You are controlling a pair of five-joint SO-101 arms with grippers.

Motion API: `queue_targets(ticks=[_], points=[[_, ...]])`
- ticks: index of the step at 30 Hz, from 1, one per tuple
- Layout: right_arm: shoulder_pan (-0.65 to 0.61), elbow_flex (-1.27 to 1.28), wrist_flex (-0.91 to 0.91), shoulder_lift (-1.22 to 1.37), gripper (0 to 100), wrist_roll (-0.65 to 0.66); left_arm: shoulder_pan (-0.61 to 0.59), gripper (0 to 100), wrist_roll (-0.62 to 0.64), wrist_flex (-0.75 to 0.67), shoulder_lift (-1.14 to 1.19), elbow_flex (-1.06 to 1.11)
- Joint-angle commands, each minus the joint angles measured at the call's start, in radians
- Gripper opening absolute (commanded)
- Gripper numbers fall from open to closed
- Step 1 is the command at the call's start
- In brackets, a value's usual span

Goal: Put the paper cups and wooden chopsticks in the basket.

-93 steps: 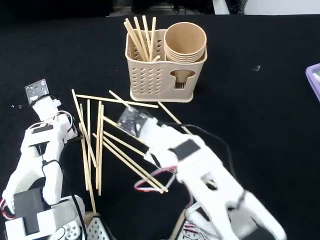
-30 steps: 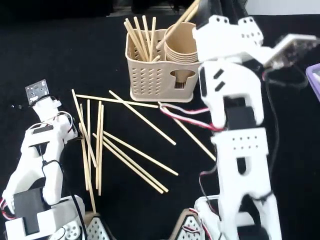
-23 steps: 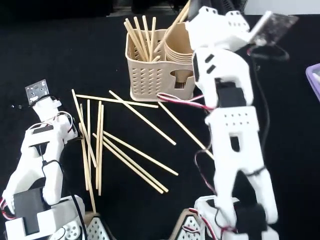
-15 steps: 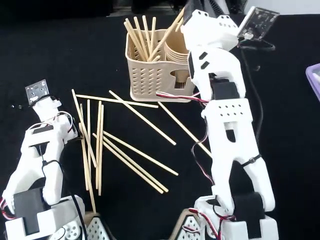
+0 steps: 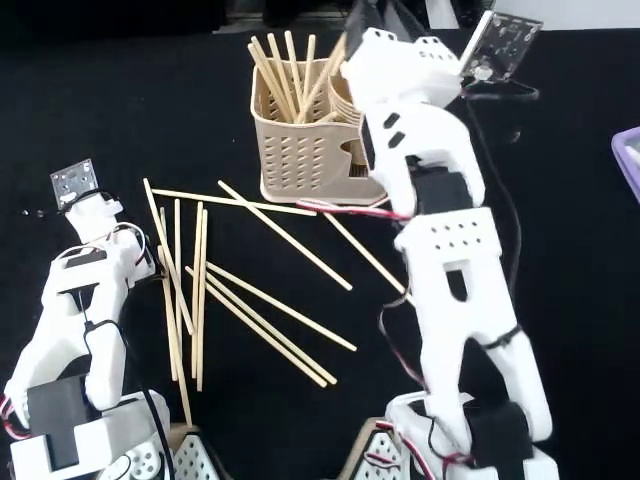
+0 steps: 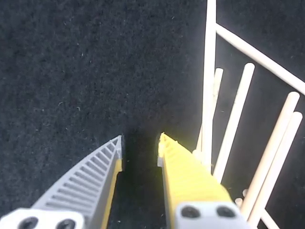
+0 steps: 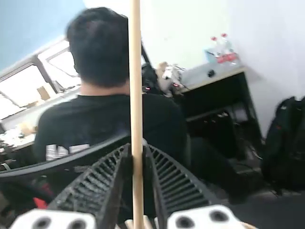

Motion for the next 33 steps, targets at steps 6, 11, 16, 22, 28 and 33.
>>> queue_targets(ticks=[6, 11, 16, 22, 28, 33], points=[[-0.158, -0.022, -0.003, -0.079, 1.1, 0.098, 0.015, 13, 0.008, -0.015, -0.008, -0.004], [-0.21, 0.071, -0.11, -0.079, 1.1, 0.224, 0.016, 13, 0.008, -0.015, -0.008, -0.004], [-0.235, 0.166, -0.193, -0.079, 1.1, 0.334, 0.047, 13, 0.002, -0.015, -0.008, -0.002], [-0.227, 0.216, -0.239, -0.079, 1.1, 0.4, 0.045, 13, 0.002, -0.015, -0.008, -0.002], [-0.227, 0.213, -0.241, -0.077, 1.1, 0.434, 0.045, 13, 0.002, -0.015, -0.008, -0.002], [-0.226, 0.183, -0.25, -0.015, 1.1, 0.434, 0.045, 13, 0.002, -0.014, -0.008, -0.002]])
